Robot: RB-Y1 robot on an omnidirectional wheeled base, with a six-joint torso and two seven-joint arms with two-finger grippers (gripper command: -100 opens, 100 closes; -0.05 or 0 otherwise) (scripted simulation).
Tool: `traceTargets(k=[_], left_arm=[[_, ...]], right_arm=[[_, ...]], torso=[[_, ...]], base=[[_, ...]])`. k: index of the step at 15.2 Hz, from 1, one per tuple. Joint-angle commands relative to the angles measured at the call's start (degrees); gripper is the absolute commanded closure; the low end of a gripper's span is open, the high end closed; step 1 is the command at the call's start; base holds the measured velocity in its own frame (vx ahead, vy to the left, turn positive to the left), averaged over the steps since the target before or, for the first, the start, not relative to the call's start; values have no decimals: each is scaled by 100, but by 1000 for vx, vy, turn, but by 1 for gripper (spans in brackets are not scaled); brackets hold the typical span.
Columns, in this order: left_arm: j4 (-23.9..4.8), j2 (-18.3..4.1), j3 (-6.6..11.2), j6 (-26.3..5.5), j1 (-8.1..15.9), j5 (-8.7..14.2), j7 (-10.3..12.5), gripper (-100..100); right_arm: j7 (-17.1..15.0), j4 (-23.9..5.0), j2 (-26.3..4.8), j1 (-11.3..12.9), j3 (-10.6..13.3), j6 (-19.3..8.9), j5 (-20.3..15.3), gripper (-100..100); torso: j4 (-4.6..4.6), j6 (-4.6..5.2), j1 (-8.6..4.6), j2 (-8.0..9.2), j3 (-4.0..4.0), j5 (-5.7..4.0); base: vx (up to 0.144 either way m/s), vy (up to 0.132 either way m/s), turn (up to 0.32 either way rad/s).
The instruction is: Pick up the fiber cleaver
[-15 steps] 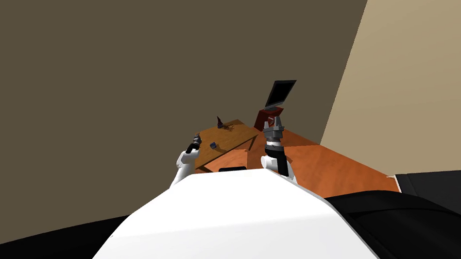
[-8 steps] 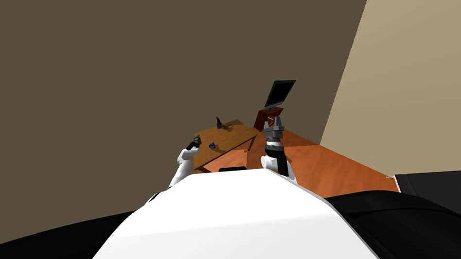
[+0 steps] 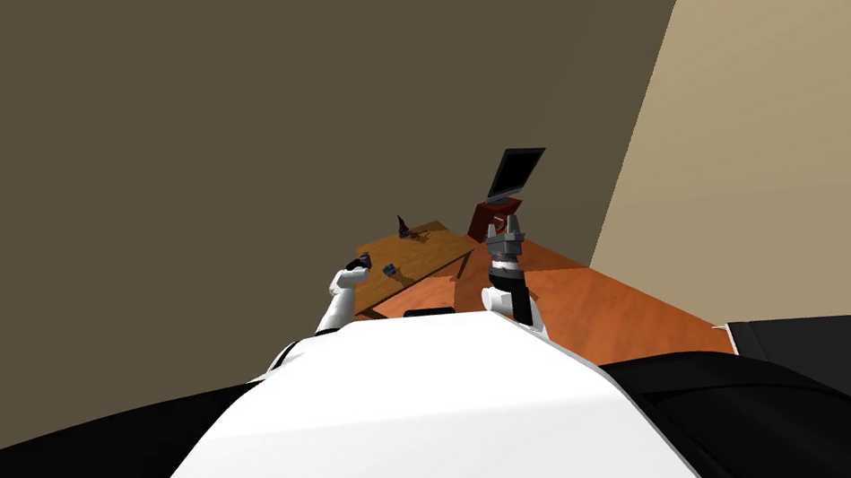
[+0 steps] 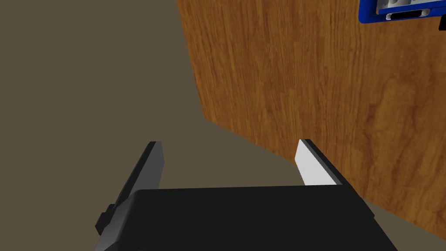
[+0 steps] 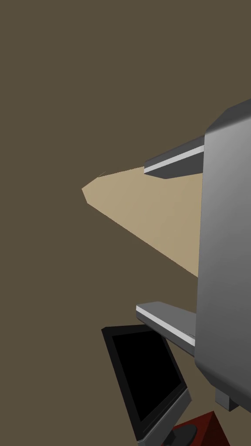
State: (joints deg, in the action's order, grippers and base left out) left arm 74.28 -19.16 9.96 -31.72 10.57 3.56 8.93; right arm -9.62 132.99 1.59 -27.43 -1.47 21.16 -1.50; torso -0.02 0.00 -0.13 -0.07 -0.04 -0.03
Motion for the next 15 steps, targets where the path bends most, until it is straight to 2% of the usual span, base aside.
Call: traceTargets(k=[1,3,4,6,7,9,10,12,13,15], left_arm=[[-286,-60,46,-286,255,70,11,-100],[-341,-60,46,-486,255,70,11,-100],[-570,-104,84,-629,468,127,21,-100],[-626,-104,84,-819,468,127,21,-100],[-853,-147,121,-975,677,182,30,-100],[-905,-147,121,-1146,677,182,30,-100],[-1123,-187,158,-1315,881,236,38,-100],[-1177,-187,158,-1464,881,236,38,-100],[-1396,-225,193,-1658,1078,289,47,-100],[-1440,-225,193,-1773,1078,289,47,-100]], right_arm=[[0,0,0,0,0,0,0,0],[0,0,0,0,0,0,0,0],[0,0,0,0,0,0,0,0],[0,0,0,0,0,0,0,0],[0,0,0,0,0,0,0,0],[0,0,0,0,0,0,0,0],[0,0,0,0,0,0,0,0],[0,0,0,0,0,0,0,0],[0,0,0,0,0,0,0,0],[0,0,0,0,0,0,0,0]], torso=[[0,0,0,0,0,0],[0,1,-1,-2,-1,0],[0,0,0,-1,-1,0],[0,0,-2,-1,-1,0],[0,0,0,0,0,0],[0,0,-2,-1,-1,0],[0,0,0,1,0,0],[0,0,-2,0,0,0],[0,0,1,1,1,0],[0,0,0,-1,0,0]], base=[[19,-27,-3],[16,-30,-5],[13,-34,-1],[13,-30,-3],[18,-32,-4],[12,-31,-4],[11,-33,-4],[12,-29,-3],[16,-29,-3],[15,-26,-4]])
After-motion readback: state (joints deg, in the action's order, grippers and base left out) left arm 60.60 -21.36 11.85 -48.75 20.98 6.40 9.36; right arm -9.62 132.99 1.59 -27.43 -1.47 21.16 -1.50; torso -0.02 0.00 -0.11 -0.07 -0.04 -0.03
